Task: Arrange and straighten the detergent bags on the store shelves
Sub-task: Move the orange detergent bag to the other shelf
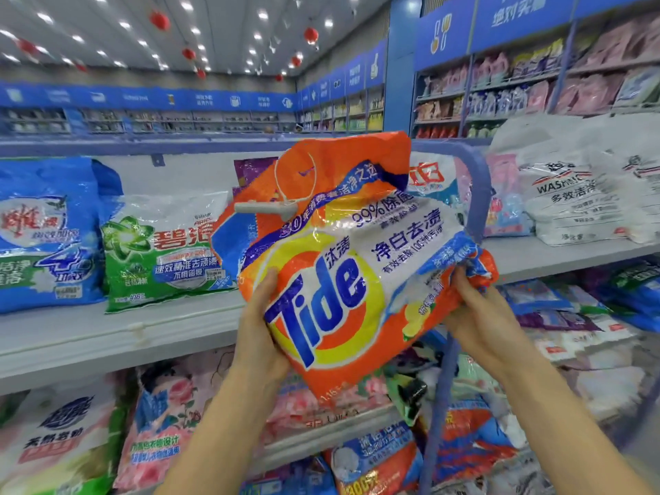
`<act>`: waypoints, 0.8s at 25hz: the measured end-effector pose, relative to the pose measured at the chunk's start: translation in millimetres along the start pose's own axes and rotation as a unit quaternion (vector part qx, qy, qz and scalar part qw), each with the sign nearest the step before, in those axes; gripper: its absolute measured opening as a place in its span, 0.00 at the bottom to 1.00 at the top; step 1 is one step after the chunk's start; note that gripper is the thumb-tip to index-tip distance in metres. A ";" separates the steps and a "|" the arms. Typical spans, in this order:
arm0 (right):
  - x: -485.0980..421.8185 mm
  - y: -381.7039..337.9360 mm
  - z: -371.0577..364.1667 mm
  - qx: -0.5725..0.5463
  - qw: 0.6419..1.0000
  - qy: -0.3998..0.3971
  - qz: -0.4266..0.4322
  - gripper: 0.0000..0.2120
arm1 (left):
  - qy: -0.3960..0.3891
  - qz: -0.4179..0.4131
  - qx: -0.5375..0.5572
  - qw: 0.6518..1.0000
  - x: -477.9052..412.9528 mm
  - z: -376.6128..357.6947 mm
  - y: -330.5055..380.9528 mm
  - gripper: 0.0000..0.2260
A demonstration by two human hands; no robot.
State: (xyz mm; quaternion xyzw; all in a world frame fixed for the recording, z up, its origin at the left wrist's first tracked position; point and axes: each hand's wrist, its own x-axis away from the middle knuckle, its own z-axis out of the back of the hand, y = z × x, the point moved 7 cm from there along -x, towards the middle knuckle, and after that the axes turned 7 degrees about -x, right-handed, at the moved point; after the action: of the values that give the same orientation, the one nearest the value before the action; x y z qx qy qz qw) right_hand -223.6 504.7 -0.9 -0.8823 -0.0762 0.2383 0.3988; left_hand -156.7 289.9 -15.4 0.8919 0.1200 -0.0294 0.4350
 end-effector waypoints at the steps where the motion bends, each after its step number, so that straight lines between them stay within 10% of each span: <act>1: -4.3 2.3 -12.9 0.014 0.999 -0.029 -0.005 0.22 | 0.010 -0.006 -0.007 1.000 -0.6 6.8 11.7 0.32; 5: -36.6 17.1 -54.7 0.034 0.993 -0.109 -0.022 0.16 | 0.061 -0.042 -0.051 0.996 -3.3 26.6 62.6 0.23; 11: -99.3 43.5 -105.7 0.091 0.971 -0.216 -0.037 0.38 | 0.126 -0.129 -0.182 0.967 -18.4 62.3 166.1 0.19; 20: -158.2 84.5 -219.0 0.156 0.985 -0.028 0.069 0.05 | 0.171 -0.150 -0.337 0.914 -40.6 127.1 242.4 0.23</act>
State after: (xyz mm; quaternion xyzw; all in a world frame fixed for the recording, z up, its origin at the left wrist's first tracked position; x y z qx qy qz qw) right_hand -261.4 250.6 117.9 -0.8053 0.0121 0.2986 0.5121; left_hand -131.4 39.0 98.6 0.6557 0.3276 0.1011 0.6728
